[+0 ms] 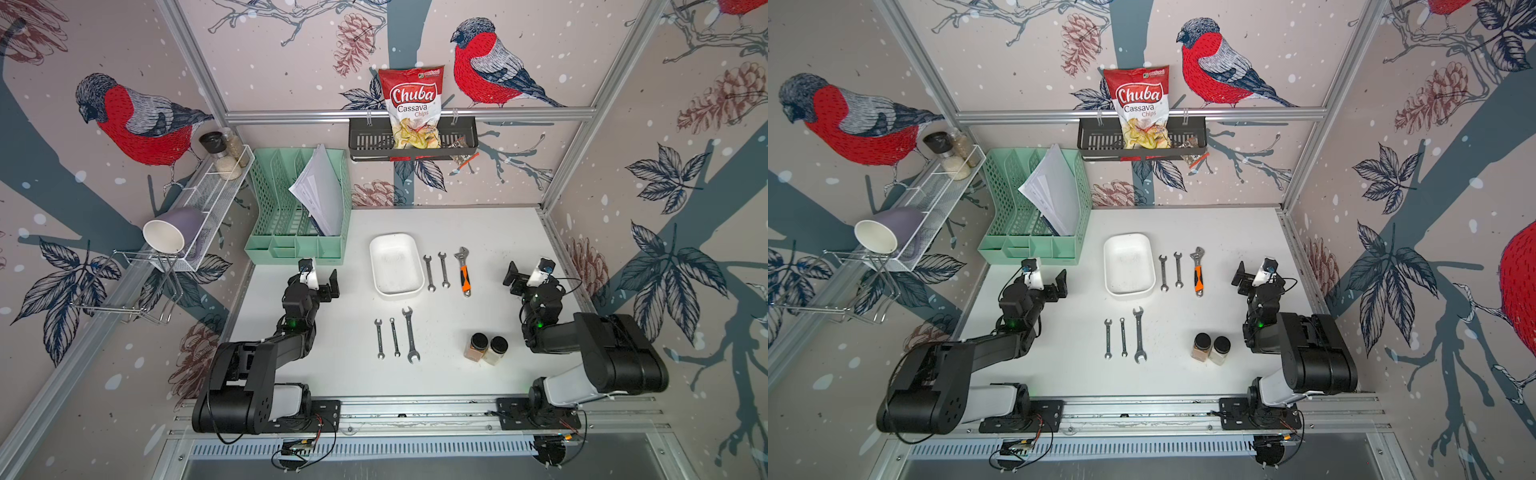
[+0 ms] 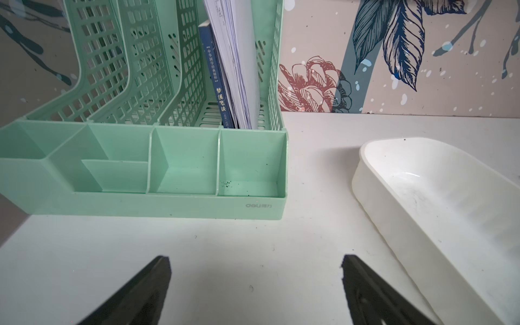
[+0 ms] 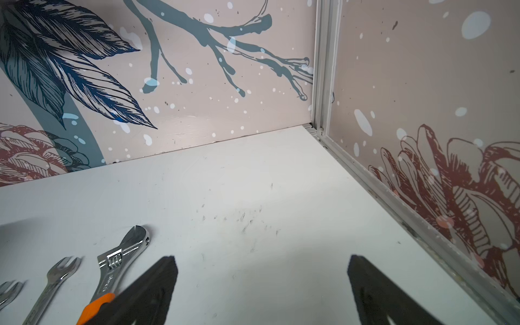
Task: Take out the wrench from the storage box
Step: Reset both arms
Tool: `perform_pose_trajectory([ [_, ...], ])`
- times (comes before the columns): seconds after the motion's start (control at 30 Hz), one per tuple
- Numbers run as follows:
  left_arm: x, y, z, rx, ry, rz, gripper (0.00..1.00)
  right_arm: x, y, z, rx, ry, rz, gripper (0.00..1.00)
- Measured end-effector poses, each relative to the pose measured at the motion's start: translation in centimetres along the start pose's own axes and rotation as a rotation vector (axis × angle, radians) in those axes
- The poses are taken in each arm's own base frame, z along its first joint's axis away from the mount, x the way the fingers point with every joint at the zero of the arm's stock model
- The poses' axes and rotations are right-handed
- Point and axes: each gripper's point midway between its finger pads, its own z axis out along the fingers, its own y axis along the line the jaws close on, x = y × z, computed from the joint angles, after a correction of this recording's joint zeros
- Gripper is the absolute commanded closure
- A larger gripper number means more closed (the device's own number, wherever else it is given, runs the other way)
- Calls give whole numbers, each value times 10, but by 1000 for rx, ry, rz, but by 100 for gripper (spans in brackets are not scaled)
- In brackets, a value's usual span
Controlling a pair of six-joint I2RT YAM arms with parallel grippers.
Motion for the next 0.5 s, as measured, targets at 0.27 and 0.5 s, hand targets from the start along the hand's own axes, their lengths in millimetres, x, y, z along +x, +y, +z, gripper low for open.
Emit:
perform_pose_trajectory([
  [0.27, 15, 21, 22, -50, 5, 7, 1, 2, 4, 1, -9, 12, -5, 0],
  [0.5, 8, 25, 24, -73, -13, -10, 1, 7, 10, 7, -26, 37, -15, 0],
])
